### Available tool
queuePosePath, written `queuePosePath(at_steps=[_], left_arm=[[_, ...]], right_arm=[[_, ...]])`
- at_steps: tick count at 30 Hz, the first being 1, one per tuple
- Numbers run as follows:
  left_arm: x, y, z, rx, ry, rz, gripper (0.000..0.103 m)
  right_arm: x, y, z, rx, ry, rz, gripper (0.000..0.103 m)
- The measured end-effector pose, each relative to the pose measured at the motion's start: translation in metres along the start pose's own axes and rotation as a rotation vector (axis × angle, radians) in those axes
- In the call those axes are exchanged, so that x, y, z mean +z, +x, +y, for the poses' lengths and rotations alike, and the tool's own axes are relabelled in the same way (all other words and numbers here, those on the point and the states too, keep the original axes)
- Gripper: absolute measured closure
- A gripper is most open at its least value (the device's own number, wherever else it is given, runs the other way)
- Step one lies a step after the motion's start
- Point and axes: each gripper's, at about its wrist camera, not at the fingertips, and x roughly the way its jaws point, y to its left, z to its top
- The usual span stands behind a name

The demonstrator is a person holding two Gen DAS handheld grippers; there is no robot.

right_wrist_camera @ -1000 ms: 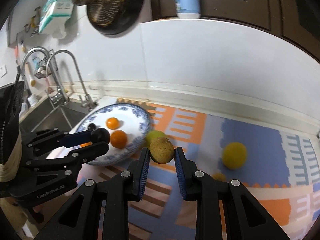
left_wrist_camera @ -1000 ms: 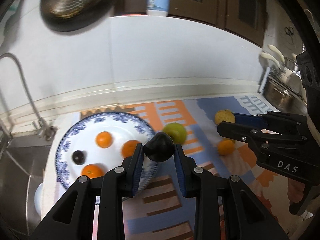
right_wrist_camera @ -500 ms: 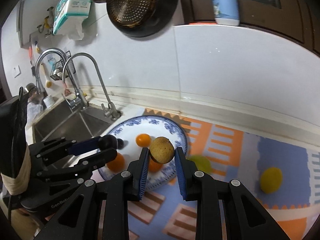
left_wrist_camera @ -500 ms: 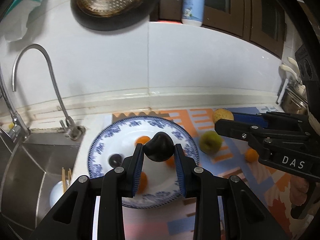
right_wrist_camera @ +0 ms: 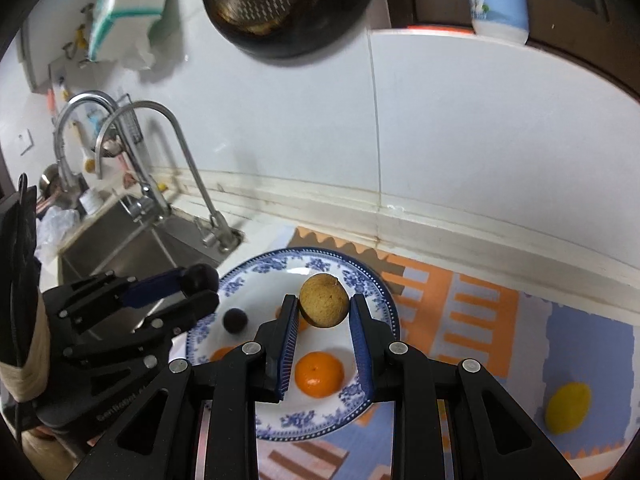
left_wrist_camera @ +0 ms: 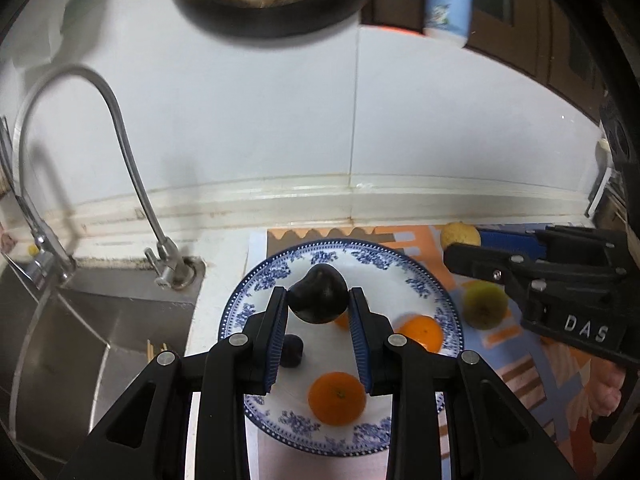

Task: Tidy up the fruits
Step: 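Carry the plum and yellow fruit onto the plate and open both tools, then lift both open tools off the plate and move back toward the mat fruit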

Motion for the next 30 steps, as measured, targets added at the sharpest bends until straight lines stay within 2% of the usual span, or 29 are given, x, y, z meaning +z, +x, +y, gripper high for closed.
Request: queuePosePath(at_steps=[8, 13, 25, 27, 29, 30], left_arm=[[0.005, 0.041, 0.013, -0.025, -0.032, 0.089, 0.073], [0.003, 0.056, 0.018, -0.011, -0.035, 0.132, 0.073], [0.0, 0.058, 0.018, -0.029, -0.038, 0.149, 0.071], [0.0, 0.057, 0.018, -0.029, -0.039, 0.147, 0.064], [0.001, 0.054, 0.016, -0.024, -0.033, 0.138, 0.061], [0.001, 0.051, 0.016, -0.017, -0.032, 0.133, 0.061]], right_arm=[[0.002, 0.038, -0.008, -0.011, 0.021, 0.102, 0.076], [0.0, 0.054, -0.011, -0.026, 0.022, 0.136, 0.076], [-0.005, 0.064, -0.01, -0.012, 0.019, 0.151, 0.076], [-0.005, 0.063, -0.009, -0.011, 0.021, 0.149, 0.074], [-0.005, 0.061, -0.01, -0.01, 0.025, 0.142, 0.064], [-0.005, 0.059, -0.01, -0.011, 0.028, 0.136, 0.062]])
